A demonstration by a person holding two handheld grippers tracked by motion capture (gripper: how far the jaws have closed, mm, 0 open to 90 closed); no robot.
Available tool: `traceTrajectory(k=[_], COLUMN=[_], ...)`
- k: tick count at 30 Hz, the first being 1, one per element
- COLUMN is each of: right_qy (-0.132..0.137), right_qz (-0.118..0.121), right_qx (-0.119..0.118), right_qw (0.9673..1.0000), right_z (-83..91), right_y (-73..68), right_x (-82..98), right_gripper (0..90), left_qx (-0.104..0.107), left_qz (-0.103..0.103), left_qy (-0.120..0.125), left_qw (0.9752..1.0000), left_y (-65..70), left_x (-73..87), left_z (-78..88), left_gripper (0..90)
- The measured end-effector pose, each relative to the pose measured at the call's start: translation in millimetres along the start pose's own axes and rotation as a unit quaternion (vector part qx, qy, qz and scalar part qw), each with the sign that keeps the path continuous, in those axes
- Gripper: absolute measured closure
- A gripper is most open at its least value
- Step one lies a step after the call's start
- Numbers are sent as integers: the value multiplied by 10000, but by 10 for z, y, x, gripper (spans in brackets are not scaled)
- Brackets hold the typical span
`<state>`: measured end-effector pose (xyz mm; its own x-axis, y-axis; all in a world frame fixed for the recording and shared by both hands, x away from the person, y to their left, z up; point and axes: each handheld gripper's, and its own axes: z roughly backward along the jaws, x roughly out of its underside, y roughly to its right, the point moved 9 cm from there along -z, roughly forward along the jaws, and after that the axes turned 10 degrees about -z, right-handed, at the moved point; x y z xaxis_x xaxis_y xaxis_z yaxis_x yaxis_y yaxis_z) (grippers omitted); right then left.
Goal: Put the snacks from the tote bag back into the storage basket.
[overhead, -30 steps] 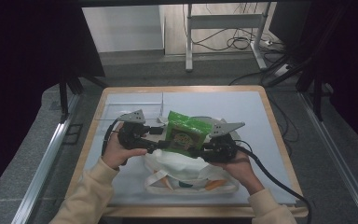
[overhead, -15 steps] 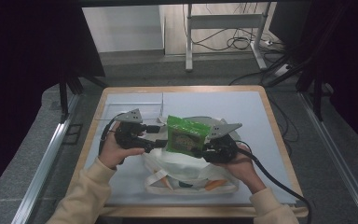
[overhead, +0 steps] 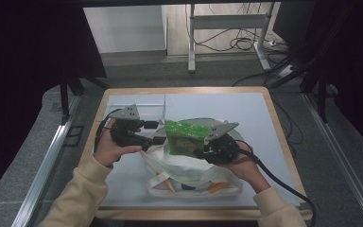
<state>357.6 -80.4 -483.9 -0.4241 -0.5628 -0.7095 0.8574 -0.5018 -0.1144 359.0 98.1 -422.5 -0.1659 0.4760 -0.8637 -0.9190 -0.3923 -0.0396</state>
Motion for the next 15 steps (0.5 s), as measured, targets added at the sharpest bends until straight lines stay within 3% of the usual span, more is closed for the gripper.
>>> traceTrajectory(k=[15], right_qy=[-545], right_qz=[277], right_qx=[141], right_qw=[9980], right_z=[-117], right_y=[56], right_x=[19], right_gripper=[728], left_qx=[0], left_qz=[-301], left_qy=[-297], left_qw=[9991], left_y=[-42], left_x=[-130], left_z=[23], left_gripper=[335])
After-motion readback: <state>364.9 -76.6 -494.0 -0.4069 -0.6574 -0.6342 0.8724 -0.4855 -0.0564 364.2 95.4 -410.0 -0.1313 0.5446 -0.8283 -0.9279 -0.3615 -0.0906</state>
